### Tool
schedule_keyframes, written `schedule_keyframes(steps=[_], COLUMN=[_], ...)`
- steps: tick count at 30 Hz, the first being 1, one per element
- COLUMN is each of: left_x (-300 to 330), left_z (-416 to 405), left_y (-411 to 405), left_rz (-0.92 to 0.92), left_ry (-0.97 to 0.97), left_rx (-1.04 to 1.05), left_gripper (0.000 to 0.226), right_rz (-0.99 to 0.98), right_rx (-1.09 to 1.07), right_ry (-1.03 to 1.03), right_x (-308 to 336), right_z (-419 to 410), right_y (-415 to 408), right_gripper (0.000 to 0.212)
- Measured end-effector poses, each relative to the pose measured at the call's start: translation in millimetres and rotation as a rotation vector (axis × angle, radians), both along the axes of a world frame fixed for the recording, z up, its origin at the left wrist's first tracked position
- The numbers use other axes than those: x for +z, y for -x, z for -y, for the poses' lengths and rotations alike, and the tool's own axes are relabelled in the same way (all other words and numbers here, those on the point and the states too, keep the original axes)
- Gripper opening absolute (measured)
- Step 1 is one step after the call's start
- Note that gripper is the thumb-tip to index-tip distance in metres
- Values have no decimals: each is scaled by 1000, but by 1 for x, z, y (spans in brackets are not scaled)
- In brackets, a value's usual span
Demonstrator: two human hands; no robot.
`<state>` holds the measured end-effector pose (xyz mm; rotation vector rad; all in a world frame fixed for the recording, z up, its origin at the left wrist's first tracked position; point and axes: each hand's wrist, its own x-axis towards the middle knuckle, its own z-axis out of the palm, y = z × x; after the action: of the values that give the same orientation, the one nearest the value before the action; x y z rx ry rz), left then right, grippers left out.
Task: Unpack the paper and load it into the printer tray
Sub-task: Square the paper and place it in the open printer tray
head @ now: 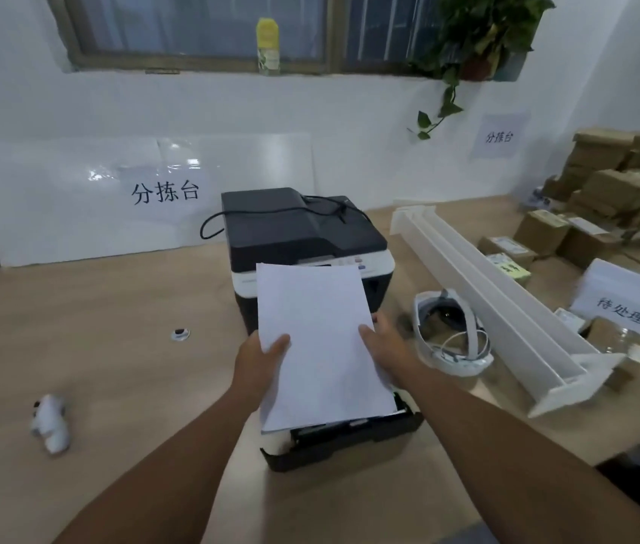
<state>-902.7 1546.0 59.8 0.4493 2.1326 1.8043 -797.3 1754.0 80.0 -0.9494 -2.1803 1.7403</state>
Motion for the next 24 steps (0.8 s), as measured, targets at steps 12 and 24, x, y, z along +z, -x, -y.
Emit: schedule_keyframes(steps=[12,24], left_x=[-48,-109], left_z=[-26,-58], left_y=[-17,-3], left_rz=[168,433], left_ry=[83,217], left_rx=[5,9], left_gripper=[35,40], right_rz=[105,268], right_rx=[5,34], right_ry=[0,-18], right_x=[-28,-77], right_z=[-12,-43], right_y=[-13,-8], right_gripper=[20,16])
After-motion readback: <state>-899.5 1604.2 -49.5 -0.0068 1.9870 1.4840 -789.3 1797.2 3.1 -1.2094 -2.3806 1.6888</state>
